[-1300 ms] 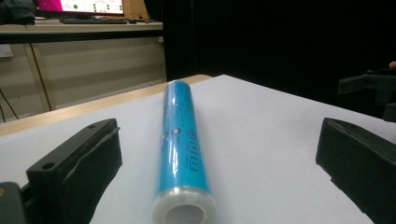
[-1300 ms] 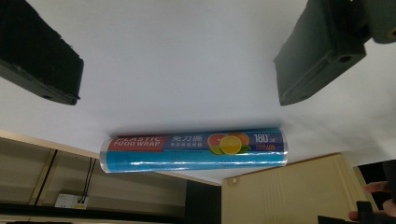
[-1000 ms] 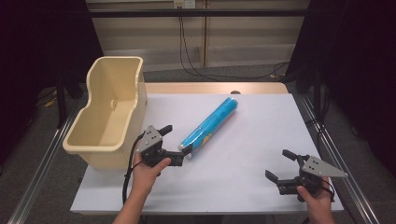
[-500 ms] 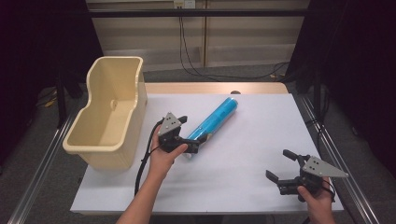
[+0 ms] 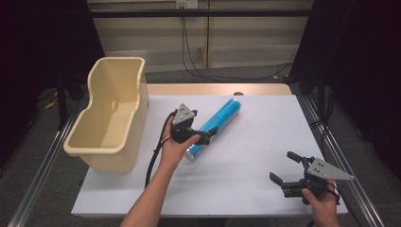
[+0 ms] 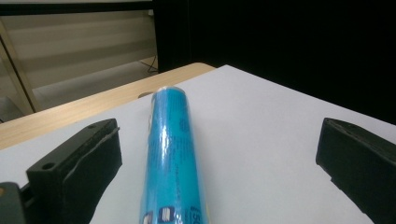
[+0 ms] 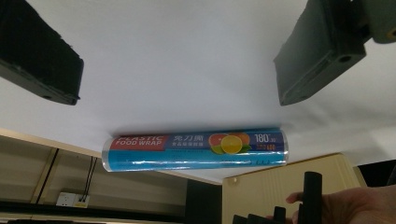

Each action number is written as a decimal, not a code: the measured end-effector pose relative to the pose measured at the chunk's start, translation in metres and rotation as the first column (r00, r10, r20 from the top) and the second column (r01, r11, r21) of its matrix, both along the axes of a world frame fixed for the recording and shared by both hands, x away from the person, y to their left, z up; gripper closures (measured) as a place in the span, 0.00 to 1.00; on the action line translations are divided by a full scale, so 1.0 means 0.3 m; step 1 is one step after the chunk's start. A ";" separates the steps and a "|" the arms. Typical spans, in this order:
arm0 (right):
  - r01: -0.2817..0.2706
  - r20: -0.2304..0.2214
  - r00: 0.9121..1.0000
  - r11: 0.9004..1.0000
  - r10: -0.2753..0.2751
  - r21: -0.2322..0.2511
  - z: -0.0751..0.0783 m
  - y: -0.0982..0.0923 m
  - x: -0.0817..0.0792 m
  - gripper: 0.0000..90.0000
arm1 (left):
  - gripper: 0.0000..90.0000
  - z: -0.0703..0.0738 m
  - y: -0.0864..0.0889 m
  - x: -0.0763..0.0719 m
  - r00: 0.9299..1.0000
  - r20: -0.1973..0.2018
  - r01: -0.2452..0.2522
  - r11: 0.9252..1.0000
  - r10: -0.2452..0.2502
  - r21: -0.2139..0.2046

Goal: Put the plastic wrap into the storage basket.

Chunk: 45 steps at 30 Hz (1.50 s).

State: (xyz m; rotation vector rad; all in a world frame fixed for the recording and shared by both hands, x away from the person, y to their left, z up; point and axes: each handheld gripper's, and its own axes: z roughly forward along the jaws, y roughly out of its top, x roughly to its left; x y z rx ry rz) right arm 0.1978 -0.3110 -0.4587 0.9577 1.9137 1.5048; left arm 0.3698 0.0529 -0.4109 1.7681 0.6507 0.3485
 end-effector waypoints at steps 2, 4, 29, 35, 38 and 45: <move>0.002 0.002 1.000 1.000 -0.002 0.000 0.000 -0.001 0.000 0.01 | 0.00 0.001 -0.012 0.013 1.000 -0.002 0.000 1.000 0.000 0.008; 0.002 0.002 1.000 1.000 -0.002 0.001 0.000 -0.002 0.000 0.01 | 0.00 0.002 -0.026 0.024 1.000 -0.009 0.001 1.000 -0.001 0.011; 0.000 0.004 1.000 1.000 0.000 0.006 0.004 -0.006 -0.003 0.01 | 0.00 -0.016 -0.123 0.169 0.984 -0.162 -0.040 0.979 0.074 0.201; -0.001 0.001 1.000 1.000 0.001 0.006 0.003 -0.006 -0.001 0.01 | 0.00 -0.024 -0.146 0.195 0.961 -0.267 0.002 0.967 0.068 0.254; -0.002 0.002 1.000 1.000 0.002 0.006 0.004 -0.006 -0.001 0.01 | 0.00 -0.032 -0.166 0.205 0.948 -0.309 0.021 0.956 0.074 0.293; -0.004 0.002 1.000 1.000 0.004 0.011 0.003 -0.007 -0.002 0.01 | 0.00 -0.054 -0.212 0.228 0.914 -0.391 0.063 0.912 0.110 0.405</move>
